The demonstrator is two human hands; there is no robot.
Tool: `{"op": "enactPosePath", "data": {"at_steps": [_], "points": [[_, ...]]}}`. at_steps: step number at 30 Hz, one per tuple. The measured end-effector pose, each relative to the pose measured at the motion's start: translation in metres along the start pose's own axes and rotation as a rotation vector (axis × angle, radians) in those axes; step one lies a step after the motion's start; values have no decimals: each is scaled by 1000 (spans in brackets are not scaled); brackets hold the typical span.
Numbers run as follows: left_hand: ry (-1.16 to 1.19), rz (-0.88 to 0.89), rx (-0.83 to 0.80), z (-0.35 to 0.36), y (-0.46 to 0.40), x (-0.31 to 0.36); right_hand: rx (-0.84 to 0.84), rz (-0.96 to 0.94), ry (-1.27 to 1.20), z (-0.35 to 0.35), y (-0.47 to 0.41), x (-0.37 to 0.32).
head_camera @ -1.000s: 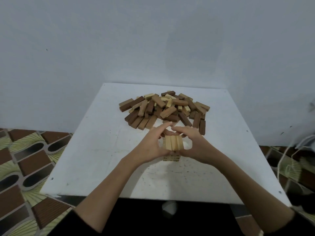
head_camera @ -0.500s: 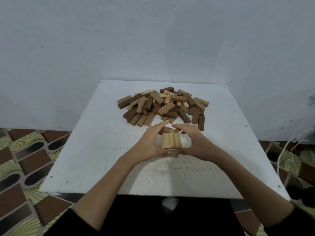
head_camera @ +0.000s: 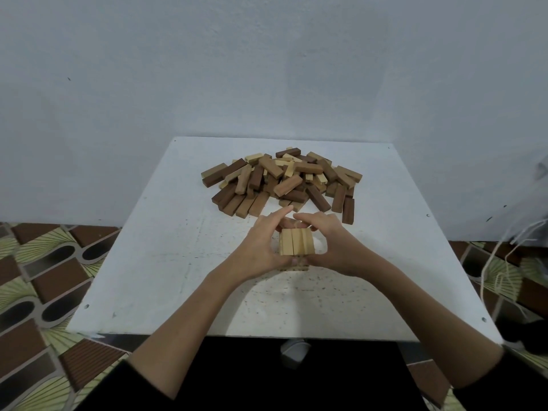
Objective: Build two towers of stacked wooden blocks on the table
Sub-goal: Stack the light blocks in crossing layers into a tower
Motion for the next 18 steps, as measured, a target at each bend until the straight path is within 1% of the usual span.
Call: {"op": "enactPosePath", "data": {"at_steps": [7,11,15,18], "points": [[51,-19,19,4,1,-5,-21,10,-41,3,-2,3],[145,-42,50,9,8,-8,-29,59,-206,6,3,12],[187,-29,121,17,13,-3,41,122,-390,22,16,20],[251,-11,163,25,17,-3,126,126,-475,33,24,22]]}}
Point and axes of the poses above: each hand's wrist, its own y-axis away from the middle knuckle, its own z-axis out of the palm, x = y × z, the point moved 10 cm from there along -y, towards the middle knuckle, and after that the axes turned 10 degrees about z, right-handed, at the moved point
